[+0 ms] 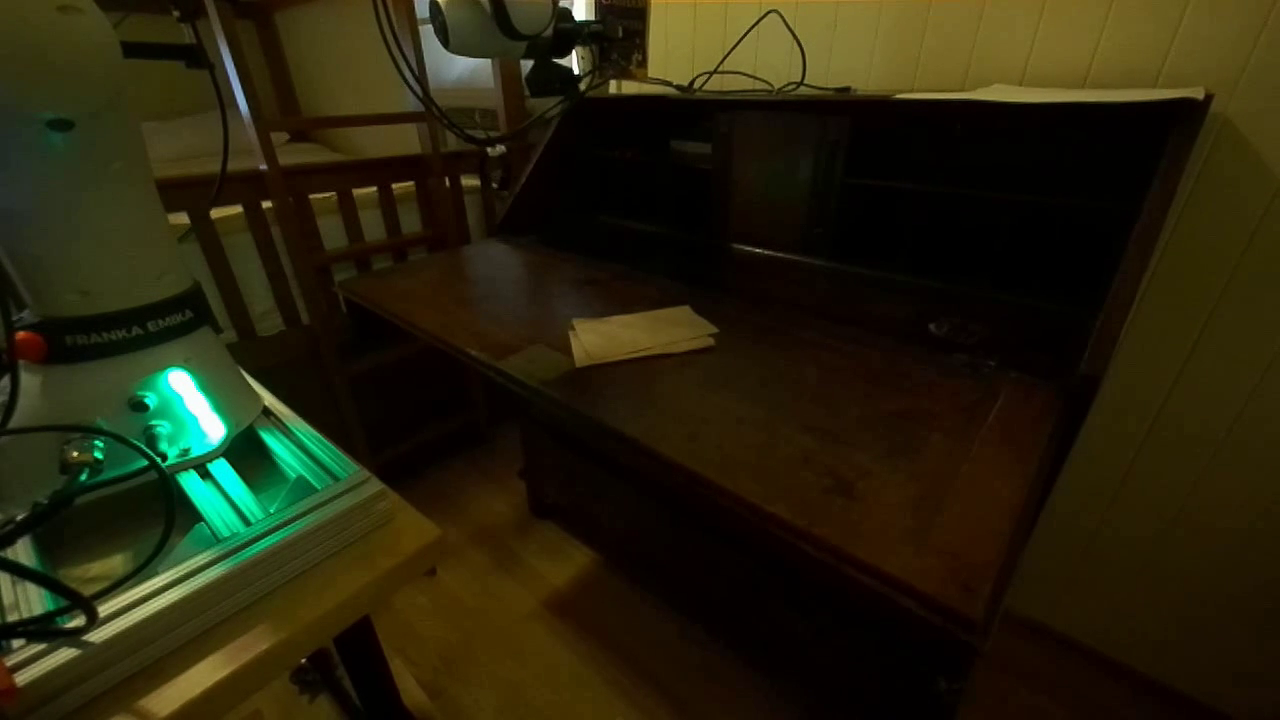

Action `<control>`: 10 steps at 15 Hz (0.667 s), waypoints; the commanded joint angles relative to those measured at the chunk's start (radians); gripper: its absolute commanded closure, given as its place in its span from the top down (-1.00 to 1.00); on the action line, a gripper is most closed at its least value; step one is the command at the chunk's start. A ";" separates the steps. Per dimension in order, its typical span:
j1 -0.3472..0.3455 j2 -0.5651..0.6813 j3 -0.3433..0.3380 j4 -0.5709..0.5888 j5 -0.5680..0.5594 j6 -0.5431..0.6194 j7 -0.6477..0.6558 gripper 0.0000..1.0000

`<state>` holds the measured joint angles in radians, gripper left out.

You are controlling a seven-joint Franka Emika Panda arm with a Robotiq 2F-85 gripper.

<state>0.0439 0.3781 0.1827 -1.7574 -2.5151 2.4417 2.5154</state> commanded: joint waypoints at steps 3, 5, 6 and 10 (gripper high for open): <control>0.071 0.025 -0.041 0.060 0.000 0.025 0.017 -0.80; 0.098 0.024 -0.070 0.070 0.000 0.027 0.021 -0.80; 0.118 0.022 -0.092 0.074 0.000 0.026 0.024 -0.80; 0.154 0.027 -0.176 0.075 0.000 0.029 0.028 -0.80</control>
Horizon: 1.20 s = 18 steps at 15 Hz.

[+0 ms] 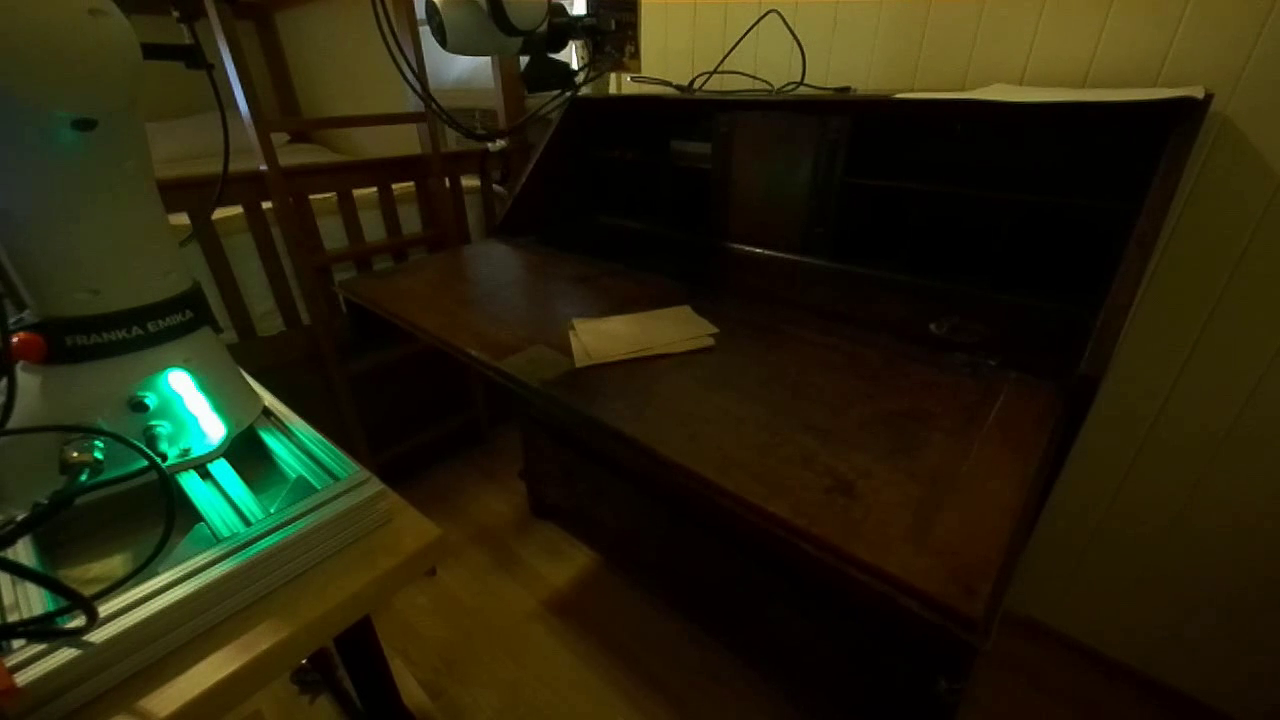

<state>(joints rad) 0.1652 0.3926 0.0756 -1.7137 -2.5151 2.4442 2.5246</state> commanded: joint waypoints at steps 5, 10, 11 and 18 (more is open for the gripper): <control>0.120 0.061 -0.185 0.163 0.000 0.226 0.007 -0.80; 0.102 0.055 -0.160 0.174 0.000 0.281 0.000 -0.30; 0.098 0.061 -0.161 0.187 0.000 0.296 0.000 -0.30; 0.086 0.126 -0.089 0.345 0.000 0.390 -0.066 -0.80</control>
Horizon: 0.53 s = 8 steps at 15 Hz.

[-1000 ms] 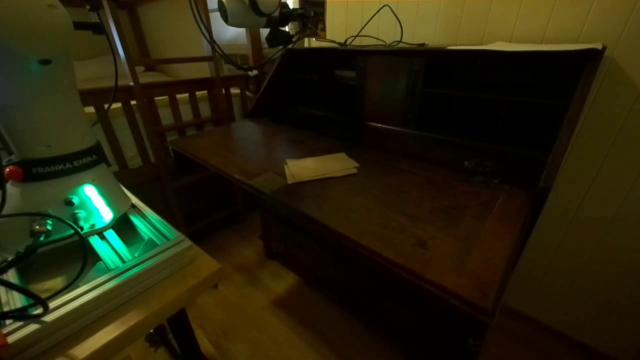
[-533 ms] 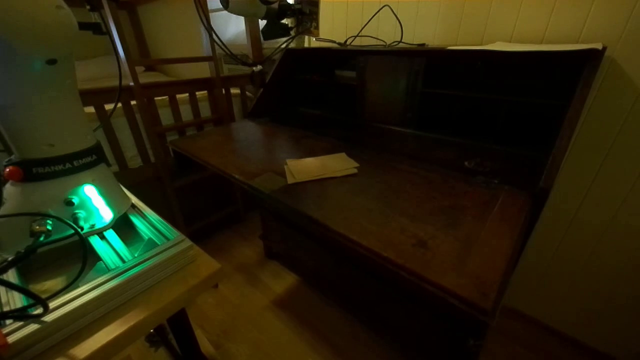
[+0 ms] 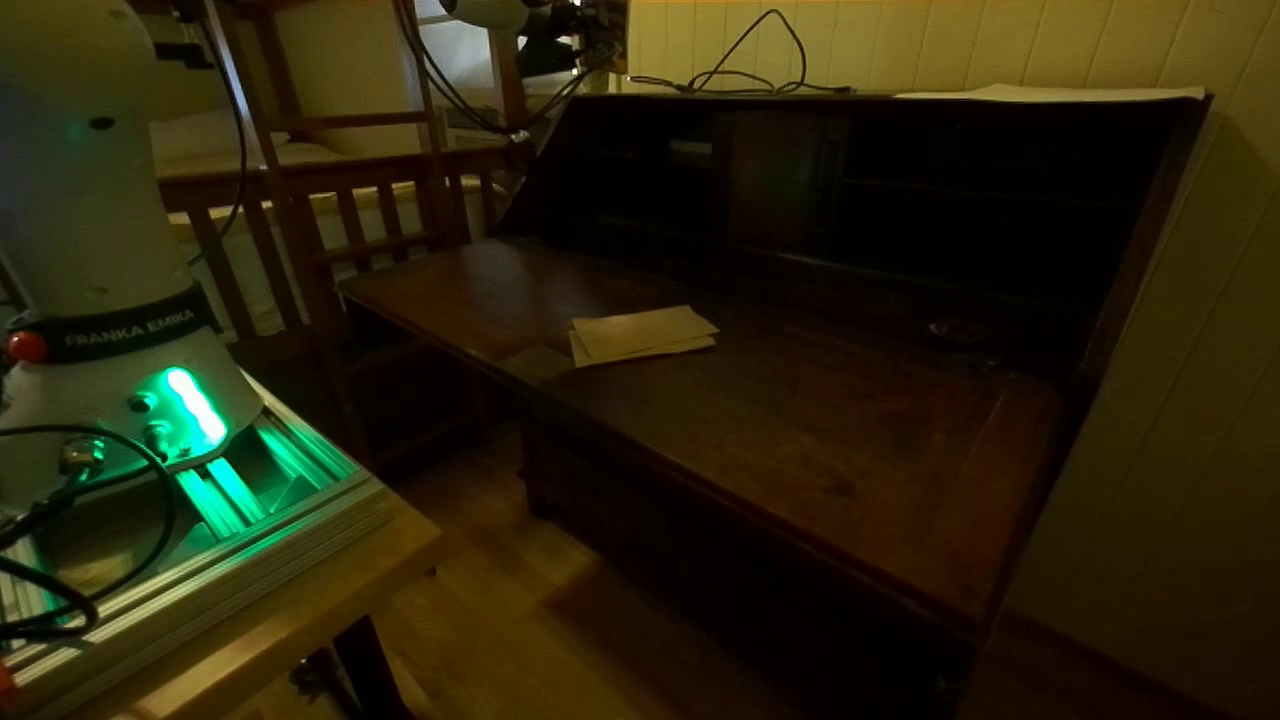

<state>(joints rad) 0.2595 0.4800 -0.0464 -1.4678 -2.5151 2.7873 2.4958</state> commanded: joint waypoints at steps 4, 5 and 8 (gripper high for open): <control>-0.013 0.026 0.032 0.081 0.000 0.016 -0.051 -0.80; -0.016 0.018 0.025 0.063 0.000 0.002 -0.054 -0.80; -0.023 0.005 -0.003 0.023 0.000 -0.030 -0.068 -0.80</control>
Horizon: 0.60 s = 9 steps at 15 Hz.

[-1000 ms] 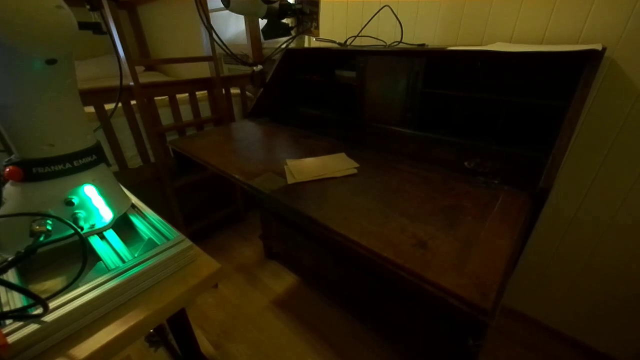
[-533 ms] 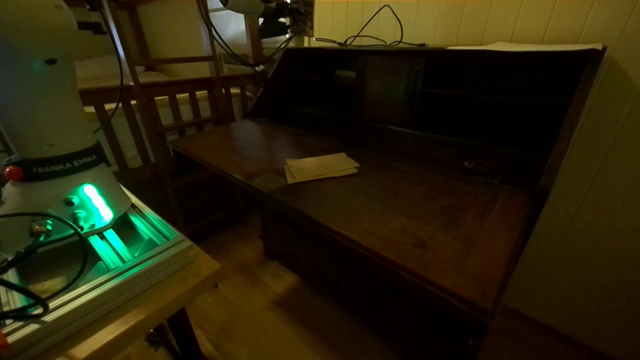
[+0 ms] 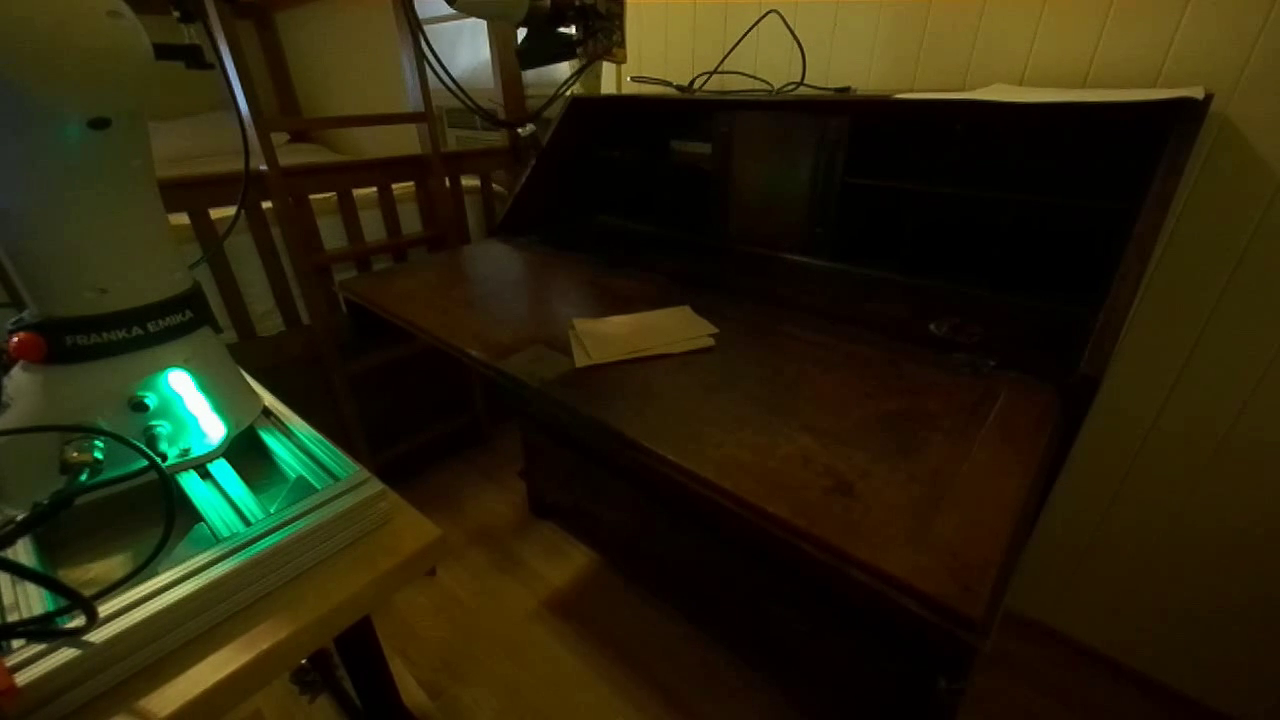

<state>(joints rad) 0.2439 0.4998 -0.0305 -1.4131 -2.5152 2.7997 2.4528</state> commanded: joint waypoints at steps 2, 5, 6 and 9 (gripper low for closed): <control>-0.009 -0.019 -0.045 -0.061 0.000 -0.080 -0.030 -0.80; -0.003 -0.022 -0.090 -0.128 0.014 -0.184 -0.047 -0.80; -0.006 -0.020 -0.094 -0.141 0.006 -0.208 -0.031 -0.80; -0.010 -0.021 -0.102 -0.174 0.000 -0.248 0.011 -0.80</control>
<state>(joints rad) 0.2299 0.5015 -0.1262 -1.5443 -2.5151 2.6021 2.4348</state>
